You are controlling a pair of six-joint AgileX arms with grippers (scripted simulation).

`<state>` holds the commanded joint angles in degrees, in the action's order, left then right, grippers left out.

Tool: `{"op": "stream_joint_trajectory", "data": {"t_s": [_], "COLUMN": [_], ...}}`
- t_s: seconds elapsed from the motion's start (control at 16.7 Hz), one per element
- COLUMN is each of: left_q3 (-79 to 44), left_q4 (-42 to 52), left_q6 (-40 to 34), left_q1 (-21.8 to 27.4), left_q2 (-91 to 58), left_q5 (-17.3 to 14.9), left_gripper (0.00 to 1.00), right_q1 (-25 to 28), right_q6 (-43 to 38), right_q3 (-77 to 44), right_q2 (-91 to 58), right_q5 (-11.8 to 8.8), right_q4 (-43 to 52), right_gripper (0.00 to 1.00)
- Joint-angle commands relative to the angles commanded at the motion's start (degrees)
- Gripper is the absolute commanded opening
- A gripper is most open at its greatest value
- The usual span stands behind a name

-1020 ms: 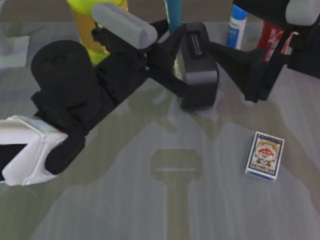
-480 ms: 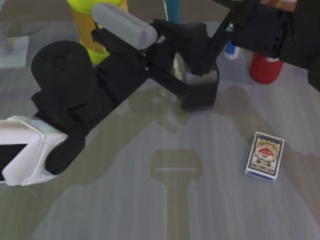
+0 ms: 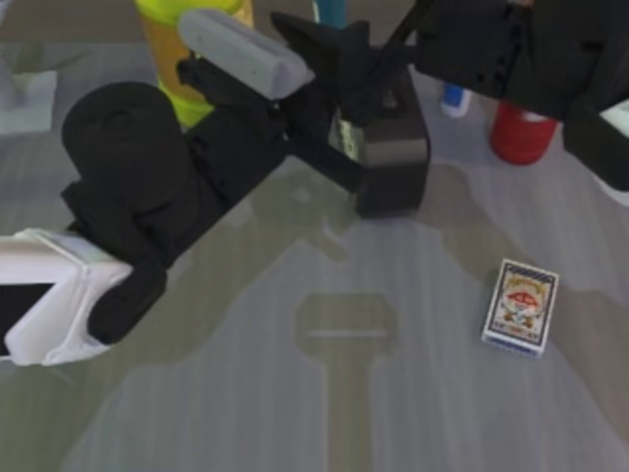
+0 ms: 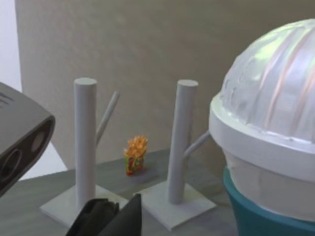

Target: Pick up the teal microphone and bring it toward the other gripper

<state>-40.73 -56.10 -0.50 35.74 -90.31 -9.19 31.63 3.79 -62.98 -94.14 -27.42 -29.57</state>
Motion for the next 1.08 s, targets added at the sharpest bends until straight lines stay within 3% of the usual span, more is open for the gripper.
{"op": "stream_joint_trajectory", "data": {"t_s": [0.72,1.08], "left_q3": [0.00,0.00], "left_q4": [0.00,0.00], "left_q6": [0.00,0.00], "left_q1": [0.00,0.00], "left_q2": [0.00,0.00], "left_q5": [0.00,0.00], "left_gripper": [0.00,0.00], "right_q1": [0.00,0.00], "right_q6": [0.00,0.00], "right_q3": [0.00,0.00], "right_q2": [0.00,0.00], "right_q5": [0.00,0.00], "right_q4": [0.00,0.00], "right_gripper": [0.02,0.00]}}
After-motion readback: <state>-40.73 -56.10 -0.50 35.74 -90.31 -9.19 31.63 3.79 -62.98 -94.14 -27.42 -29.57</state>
